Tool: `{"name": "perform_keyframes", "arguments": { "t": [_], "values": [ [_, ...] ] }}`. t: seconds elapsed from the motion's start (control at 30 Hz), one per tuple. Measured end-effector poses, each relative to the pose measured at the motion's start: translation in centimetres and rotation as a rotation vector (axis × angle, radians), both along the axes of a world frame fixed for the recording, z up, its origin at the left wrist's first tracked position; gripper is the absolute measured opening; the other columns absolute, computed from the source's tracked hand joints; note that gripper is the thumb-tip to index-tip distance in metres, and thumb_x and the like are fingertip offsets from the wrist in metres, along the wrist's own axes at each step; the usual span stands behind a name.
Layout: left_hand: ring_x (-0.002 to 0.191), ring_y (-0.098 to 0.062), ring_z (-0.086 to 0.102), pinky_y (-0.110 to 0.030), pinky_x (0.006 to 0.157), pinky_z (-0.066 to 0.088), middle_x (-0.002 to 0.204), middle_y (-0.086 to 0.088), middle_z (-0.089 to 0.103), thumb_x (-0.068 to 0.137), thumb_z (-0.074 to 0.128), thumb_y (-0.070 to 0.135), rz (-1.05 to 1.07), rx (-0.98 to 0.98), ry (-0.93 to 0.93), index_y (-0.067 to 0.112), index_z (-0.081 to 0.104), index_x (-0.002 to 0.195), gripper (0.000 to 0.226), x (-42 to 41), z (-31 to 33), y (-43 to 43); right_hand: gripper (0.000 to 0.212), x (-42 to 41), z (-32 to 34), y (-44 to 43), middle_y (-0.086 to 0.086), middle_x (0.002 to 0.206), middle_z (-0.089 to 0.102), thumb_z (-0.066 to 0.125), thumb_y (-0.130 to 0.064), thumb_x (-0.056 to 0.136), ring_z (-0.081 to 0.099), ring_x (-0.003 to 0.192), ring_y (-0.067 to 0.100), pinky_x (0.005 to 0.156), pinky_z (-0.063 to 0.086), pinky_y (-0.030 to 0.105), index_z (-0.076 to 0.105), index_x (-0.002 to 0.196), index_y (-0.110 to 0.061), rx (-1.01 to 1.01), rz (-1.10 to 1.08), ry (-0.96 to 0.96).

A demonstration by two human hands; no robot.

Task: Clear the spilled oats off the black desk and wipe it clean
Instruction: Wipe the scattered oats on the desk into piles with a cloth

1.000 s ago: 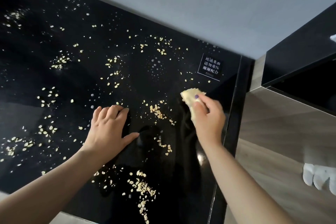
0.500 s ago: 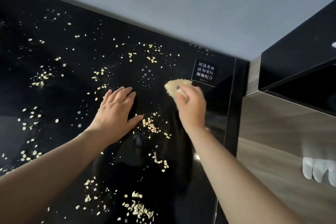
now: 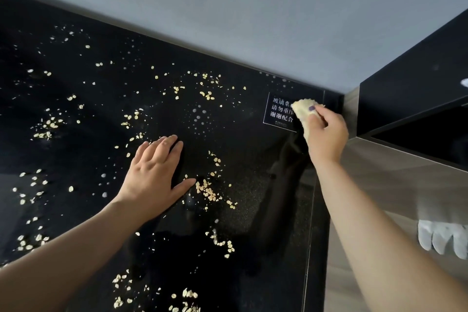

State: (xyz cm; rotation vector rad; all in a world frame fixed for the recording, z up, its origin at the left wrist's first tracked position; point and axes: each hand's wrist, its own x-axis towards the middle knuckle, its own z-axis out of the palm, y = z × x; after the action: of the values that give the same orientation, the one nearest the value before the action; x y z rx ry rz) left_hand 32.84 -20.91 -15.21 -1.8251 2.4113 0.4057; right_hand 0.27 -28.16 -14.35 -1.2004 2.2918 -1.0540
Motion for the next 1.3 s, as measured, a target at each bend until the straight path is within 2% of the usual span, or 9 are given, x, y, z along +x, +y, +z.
{"name": "perform_keyframes", "arguments": {
  "t": [0.23, 0.33, 0.57, 0.7, 0.77, 0.9, 1.0, 1.13, 1.3],
  "values": [
    [0.135, -0.029, 0.036, -0.047, 0.114, 0.025, 0.146, -0.010, 0.039, 0.080, 0.033, 0.070, -0.023, 0.003, -0.022, 0.007, 0.043, 0.140, 0.088, 0.3, -0.3, 0.1, 0.033, 1.0, -1.4, 0.6, 0.010, 0.112, 0.057, 0.063, -0.027, 0.089, 0.055, 0.101, 0.025, 0.078, 0.033, 0.018, 0.066, 0.118, -0.011, 0.176, 0.130, 0.155],
    [0.136, -0.029, 0.035, -0.046, 0.115, 0.023, 0.147, -0.010, 0.038, 0.080, 0.032, 0.070, -0.030, 0.007, -0.034, 0.007, 0.042, 0.141, 0.088, 0.3, -0.3, 0.1, 0.030, 1.7, -0.8, 3.7, 0.007, 0.107, 0.056, 0.065, -0.024, 0.088, 0.051, 0.092, 0.016, 0.069, 0.029, 0.014, 0.066, 0.116, -0.012, 0.204, 0.176, 0.199],
    [0.135, -0.030, 0.036, -0.047, 0.113, 0.024, 0.145, -0.011, 0.040, 0.080, 0.031, 0.071, -0.031, -0.004, -0.031, 0.006, 0.044, 0.139, 0.088, 0.3, -0.4, 0.1, 0.017, 5.2, 1.0, 11.8, -0.013, 0.098, 0.059, 0.069, -0.023, 0.083, 0.057, 0.091, 0.000, 0.075, 0.044, 0.014, 0.072, 0.099, -0.027, 0.355, 0.426, -0.152],
    [0.134, -0.031, 0.038, -0.048, 0.112, 0.027, 0.144, -0.013, 0.041, 0.080, 0.032, 0.070, -0.054, -0.014, -0.036, 0.005, 0.044, 0.139, 0.089, 0.6, -0.5, 0.0, 0.023, 4.8, 1.5, 10.3, -0.007, 0.105, 0.059, 0.066, -0.015, 0.086, 0.054, 0.089, 0.002, 0.076, 0.038, 0.004, 0.070, 0.108, -0.019, 0.113, 0.128, -0.053],
    [0.134, -0.031, 0.038, -0.048, 0.112, 0.027, 0.145, -0.013, 0.041, 0.080, 0.031, 0.071, -0.066, -0.022, -0.042, 0.005, 0.044, 0.139, 0.089, 0.7, -0.6, 0.1, 0.024, 3.0, 1.2, 7.7, 0.001, 0.108, 0.058, 0.062, -0.011, 0.088, 0.054, 0.094, 0.012, 0.078, 0.033, 0.002, 0.068, 0.111, -0.014, 0.035, -0.001, 0.074],
    [0.135, -0.031, 0.035, -0.047, 0.113, 0.025, 0.146, -0.013, 0.039, 0.080, 0.030, 0.071, -0.074, -0.036, -0.043, 0.006, 0.042, 0.141, 0.090, 0.8, -0.8, 0.1, 0.024, -0.3, -0.7, 3.1, 0.010, 0.113, 0.060, 0.059, -0.017, 0.091, 0.056, 0.107, 0.030, 0.085, 0.041, 0.030, 0.069, 0.113, -0.014, 0.111, -0.129, 0.232],
    [0.135, -0.031, 0.036, -0.047, 0.113, 0.026, 0.146, -0.012, 0.039, 0.080, 0.030, 0.072, -0.071, -0.044, -0.038, 0.006, 0.043, 0.140, 0.090, 0.7, -0.7, 0.0, 0.026, 0.0, -1.9, 2.4, 0.016, 0.118, 0.057, 0.055, -0.017, 0.095, 0.052, 0.110, 0.033, 0.085, 0.040, 0.032, 0.067, 0.117, -0.012, 0.176, -0.150, 0.279],
    [0.133, -0.029, 0.036, -0.047, 0.111, 0.028, 0.145, -0.012, 0.040, 0.080, 0.030, 0.072, -0.080, -0.044, -0.036, 0.007, 0.044, 0.139, 0.089, 0.9, -0.7, -0.1, 0.022, 3.3, -2.7, 5.7, 0.014, 0.114, 0.058, 0.059, -0.012, 0.092, 0.052, 0.104, 0.033, 0.074, 0.028, 0.017, 0.070, 0.112, -0.011, 0.119, -0.050, 0.260],
    [0.132, -0.030, 0.036, -0.045, 0.111, 0.025, 0.144, -0.013, 0.041, 0.080, 0.031, 0.071, -0.095, -0.040, -0.040, 0.006, 0.045, 0.138, 0.088, 1.0, -0.5, -0.1, 0.020, 10.2, -1.9, 12.2, -0.002, 0.104, 0.061, 0.063, -0.015, 0.090, 0.057, 0.097, 0.018, 0.082, 0.043, 0.020, 0.072, 0.108, -0.014, 0.086, 0.353, 0.111]
  ]
}}
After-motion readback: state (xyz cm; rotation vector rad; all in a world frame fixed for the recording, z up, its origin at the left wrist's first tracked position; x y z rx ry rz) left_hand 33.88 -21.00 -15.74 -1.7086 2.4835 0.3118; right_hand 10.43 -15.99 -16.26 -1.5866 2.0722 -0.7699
